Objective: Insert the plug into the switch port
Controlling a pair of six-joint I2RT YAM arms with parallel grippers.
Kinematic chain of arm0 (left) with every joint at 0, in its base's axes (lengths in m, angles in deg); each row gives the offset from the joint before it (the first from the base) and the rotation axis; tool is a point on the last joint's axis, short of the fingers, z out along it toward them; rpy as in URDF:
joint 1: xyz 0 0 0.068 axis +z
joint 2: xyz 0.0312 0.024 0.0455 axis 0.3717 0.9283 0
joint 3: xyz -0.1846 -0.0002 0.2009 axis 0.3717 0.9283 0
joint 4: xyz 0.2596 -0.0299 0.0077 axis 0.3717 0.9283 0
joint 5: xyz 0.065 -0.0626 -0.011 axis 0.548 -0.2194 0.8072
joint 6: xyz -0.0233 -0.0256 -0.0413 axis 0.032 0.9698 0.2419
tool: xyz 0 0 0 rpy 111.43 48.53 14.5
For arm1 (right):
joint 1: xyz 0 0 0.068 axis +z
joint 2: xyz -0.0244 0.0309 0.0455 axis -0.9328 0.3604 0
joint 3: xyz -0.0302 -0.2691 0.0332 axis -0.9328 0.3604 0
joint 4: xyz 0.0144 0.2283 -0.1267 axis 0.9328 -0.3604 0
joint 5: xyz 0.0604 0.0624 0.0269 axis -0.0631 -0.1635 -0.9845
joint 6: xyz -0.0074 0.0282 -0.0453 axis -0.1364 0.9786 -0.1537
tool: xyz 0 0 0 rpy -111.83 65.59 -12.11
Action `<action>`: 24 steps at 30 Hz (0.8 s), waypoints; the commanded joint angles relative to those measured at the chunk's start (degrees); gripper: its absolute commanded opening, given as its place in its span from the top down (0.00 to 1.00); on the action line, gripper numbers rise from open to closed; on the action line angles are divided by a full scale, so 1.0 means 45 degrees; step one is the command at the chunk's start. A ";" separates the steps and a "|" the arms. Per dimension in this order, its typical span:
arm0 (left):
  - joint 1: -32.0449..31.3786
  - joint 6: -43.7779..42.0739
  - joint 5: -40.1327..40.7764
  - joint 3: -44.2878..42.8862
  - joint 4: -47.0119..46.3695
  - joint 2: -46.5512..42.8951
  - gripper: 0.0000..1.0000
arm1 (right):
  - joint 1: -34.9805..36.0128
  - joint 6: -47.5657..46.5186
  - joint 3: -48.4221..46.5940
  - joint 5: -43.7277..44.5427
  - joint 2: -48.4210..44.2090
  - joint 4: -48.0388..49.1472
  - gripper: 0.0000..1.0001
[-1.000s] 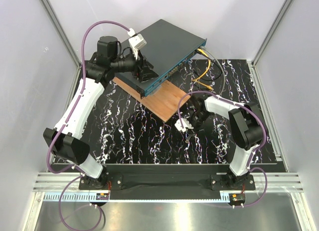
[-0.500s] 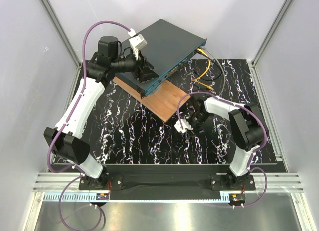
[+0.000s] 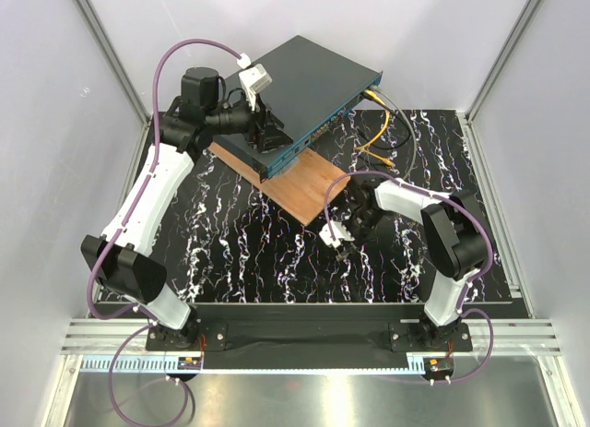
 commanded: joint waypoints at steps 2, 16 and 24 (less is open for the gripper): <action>0.0078 0.0569 0.0139 -0.0558 -0.0707 -0.0159 0.37 | 0.0137 0.2106 -0.0145 0.0306 -0.0532 -0.0852 1.00; -0.0527 0.4105 0.1507 -0.2783 -0.0299 0.1695 0.32 | -0.1660 1.1761 -0.3895 -0.0832 -0.5298 -0.0680 1.00; -0.1835 0.4692 0.1702 -0.4974 0.1752 0.3532 0.30 | -0.1660 1.4614 -0.6141 0.0422 -0.5026 -0.0172 1.00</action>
